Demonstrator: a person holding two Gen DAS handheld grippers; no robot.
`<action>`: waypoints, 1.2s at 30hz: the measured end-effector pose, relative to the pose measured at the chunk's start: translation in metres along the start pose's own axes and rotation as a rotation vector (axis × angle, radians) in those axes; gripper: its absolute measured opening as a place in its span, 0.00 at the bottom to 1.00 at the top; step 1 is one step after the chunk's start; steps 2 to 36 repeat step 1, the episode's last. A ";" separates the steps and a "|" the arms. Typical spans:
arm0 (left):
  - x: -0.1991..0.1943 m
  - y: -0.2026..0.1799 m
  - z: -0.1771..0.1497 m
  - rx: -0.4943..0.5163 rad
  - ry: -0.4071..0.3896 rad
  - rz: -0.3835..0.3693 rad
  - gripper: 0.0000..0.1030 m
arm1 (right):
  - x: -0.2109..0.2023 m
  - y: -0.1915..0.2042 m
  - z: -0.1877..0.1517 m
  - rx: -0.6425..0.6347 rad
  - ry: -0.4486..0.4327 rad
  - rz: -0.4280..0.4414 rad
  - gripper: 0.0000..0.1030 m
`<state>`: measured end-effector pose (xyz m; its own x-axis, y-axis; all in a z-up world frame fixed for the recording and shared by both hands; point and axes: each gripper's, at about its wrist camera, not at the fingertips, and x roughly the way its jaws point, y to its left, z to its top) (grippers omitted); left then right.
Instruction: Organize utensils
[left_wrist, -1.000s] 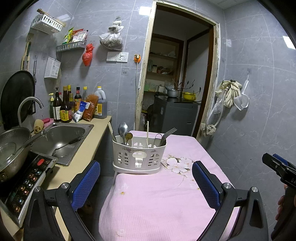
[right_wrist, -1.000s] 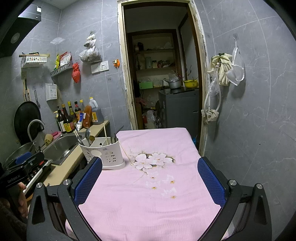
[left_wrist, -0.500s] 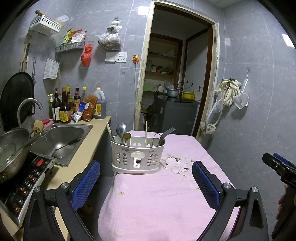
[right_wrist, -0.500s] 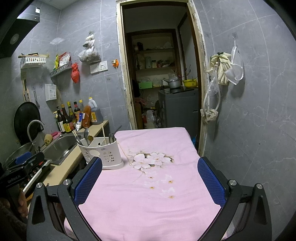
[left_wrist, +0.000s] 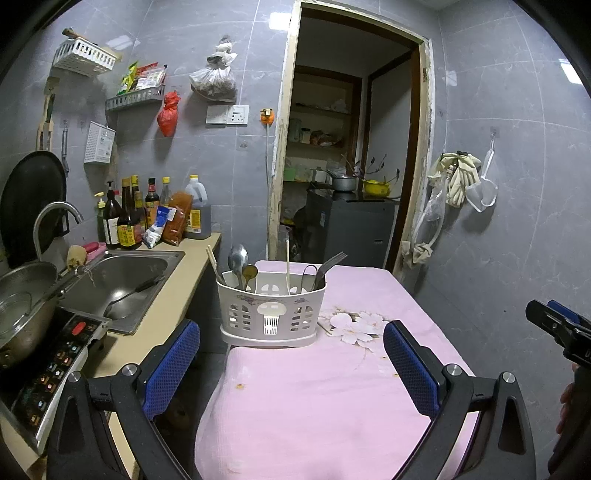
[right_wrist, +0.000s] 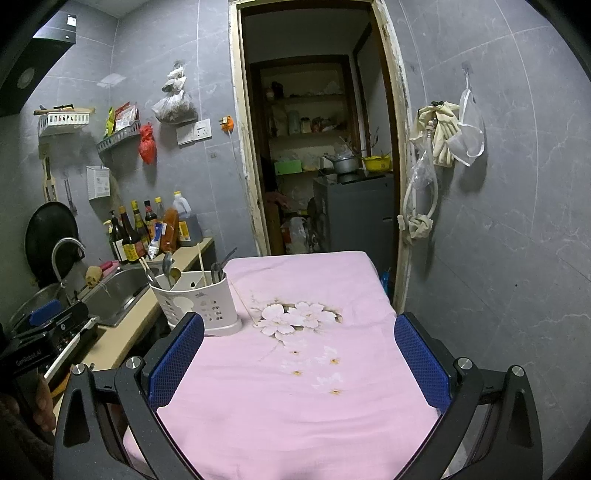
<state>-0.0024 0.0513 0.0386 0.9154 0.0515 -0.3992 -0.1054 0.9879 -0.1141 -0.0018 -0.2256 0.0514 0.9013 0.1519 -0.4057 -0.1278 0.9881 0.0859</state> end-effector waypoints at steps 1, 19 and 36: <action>0.001 0.002 0.000 0.001 0.002 0.000 0.97 | 0.003 -0.001 0.002 0.000 0.000 0.000 0.98; 0.001 0.002 0.000 0.001 0.002 0.000 0.97 | 0.003 -0.001 0.002 0.000 0.000 0.000 0.98; 0.001 0.002 0.000 0.001 0.002 0.000 0.97 | 0.003 -0.001 0.002 0.000 0.000 0.000 0.98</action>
